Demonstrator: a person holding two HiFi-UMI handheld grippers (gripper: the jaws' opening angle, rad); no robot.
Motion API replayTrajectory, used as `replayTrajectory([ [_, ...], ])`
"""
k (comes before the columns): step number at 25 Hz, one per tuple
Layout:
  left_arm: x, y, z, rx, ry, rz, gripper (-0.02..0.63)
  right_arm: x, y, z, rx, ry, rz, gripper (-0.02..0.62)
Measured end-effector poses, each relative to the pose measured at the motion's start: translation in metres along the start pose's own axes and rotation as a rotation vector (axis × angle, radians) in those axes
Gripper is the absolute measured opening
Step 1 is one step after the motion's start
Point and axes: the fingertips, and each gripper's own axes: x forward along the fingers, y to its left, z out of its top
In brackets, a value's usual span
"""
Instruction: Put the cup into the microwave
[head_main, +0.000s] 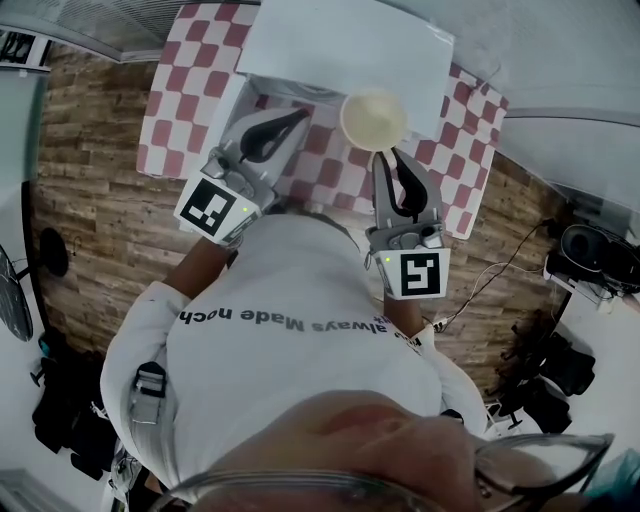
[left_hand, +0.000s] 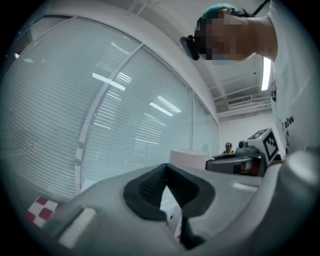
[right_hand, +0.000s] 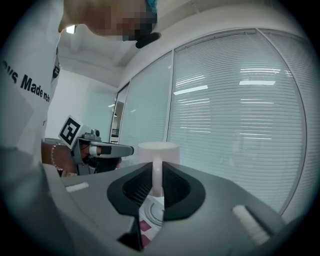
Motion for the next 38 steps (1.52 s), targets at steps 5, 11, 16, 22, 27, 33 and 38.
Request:
replayTrajectory([
  [5,-0.001,-0.001,-0.010,-0.004,0.008,-0.003,0.005,-0.002,0.003,-0.010,0.010,0.003,0.012,0.041],
  [11,-0.003,0.005,-0.044,-0.026,0.039,-0.008,0.005,0.000,0.005,-0.049,0.016,0.049,0.035,0.041],
  [16,-0.010,0.018,-0.077,-0.045,0.060,0.010,0.005,0.007,0.006,-0.083,0.059,0.082,0.017,0.041],
  [22,-0.011,0.022,-0.106,-0.029,0.059,0.006,0.005,0.013,0.012,-0.119,0.058,0.090,0.022,0.041],
  [27,-0.010,0.024,-0.134,-0.016,0.083,0.011,0.005,0.023,0.019,-0.149,0.069,0.112,0.025,0.043],
  [33,-0.011,0.037,-0.164,-0.036,0.084,0.032,0.005,0.042,0.024,-0.184,0.062,0.128,0.028,0.043],
  [38,-0.009,0.051,-0.188,-0.034,0.087,0.045,0.005,0.058,0.027,-0.215,0.047,0.134,0.029,0.042],
])
